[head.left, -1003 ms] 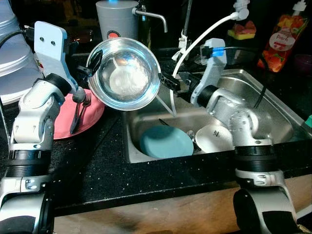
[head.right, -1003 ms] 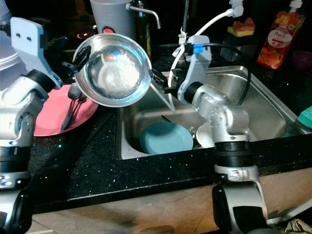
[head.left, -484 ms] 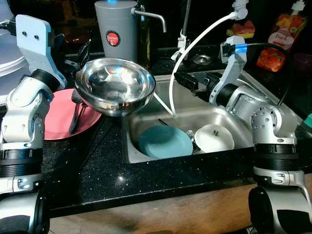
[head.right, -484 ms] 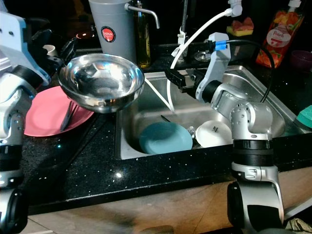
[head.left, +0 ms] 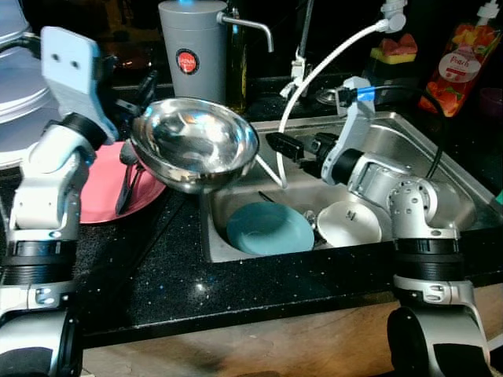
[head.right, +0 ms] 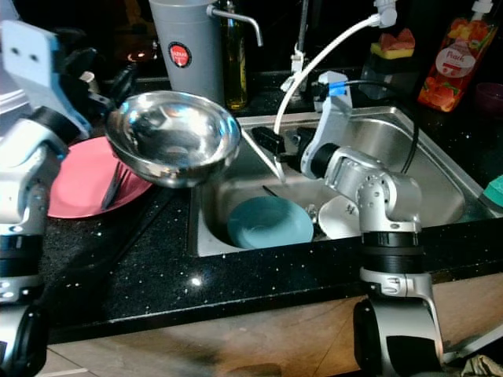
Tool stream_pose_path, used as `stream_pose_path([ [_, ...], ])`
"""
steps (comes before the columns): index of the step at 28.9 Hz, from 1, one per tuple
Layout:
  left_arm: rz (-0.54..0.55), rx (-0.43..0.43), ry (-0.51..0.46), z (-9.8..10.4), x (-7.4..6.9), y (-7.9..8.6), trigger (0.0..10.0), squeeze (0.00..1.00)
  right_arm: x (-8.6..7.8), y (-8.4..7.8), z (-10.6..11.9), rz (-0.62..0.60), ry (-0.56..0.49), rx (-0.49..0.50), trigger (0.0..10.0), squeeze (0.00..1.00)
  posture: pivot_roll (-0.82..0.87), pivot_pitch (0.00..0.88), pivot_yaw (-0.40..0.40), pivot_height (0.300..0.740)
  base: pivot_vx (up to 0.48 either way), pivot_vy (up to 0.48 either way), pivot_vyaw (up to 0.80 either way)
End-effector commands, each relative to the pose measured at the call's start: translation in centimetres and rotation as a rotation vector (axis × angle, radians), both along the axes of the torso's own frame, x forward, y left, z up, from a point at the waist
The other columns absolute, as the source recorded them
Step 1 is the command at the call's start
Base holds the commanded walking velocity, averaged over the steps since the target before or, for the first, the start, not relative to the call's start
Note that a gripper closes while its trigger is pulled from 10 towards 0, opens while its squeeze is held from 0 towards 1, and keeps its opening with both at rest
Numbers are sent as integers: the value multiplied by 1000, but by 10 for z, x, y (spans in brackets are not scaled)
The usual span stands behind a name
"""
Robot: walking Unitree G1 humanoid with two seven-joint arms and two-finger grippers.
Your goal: Kitchen organization
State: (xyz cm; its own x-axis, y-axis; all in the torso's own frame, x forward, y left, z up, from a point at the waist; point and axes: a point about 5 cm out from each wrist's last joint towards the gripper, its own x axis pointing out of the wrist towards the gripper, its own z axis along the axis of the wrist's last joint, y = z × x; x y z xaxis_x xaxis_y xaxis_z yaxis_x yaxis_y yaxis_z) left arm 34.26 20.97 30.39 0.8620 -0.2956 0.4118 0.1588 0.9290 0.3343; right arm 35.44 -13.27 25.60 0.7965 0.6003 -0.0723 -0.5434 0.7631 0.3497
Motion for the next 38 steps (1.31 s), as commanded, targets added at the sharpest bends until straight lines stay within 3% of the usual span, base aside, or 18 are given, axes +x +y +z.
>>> stream_pose_path([
  [1, 1, 60, -28, 1, -3, -1, 0, 0, -1, 0, 3, 6, 9, 22, 10000, 0, 13, 0, 8, 740, 0, 0, 0],
  [2, 4, 107, -37, 0, -3, -3, 0, 0, -1, 0, 2, 8, 18, 28, 10000, 0, 10, 0, 8, 740, 0, 0, 0],
  [7, 1, 150, -64, 0, -3, -6, 0, 0, -1, 1, -3, 34, 54, 19, 10000, 0, 11, 0, 6, 740, 0, 0, 0],
  [21, -3, 168, -180, 12, -2, -10, 0, 0, -3, 10, -30, 122, 159, -163, 10000, 0, 9, 0, 11, 740, 0, 0, 0],
  [31, -2, 166, -184, 9, -2, -9, 0, 0, -3, 20, -32, 189, 218, -132, 10000, 0, 7, 0, 8, 740, 0, 0, 0],
  [38, 8, 147, -185, 7, -1, -8, 0, 0, 0, 16, -29, 160, 177, -133, 10000, 0, 15, 0, 2, 740, 0, 0, 0],
])
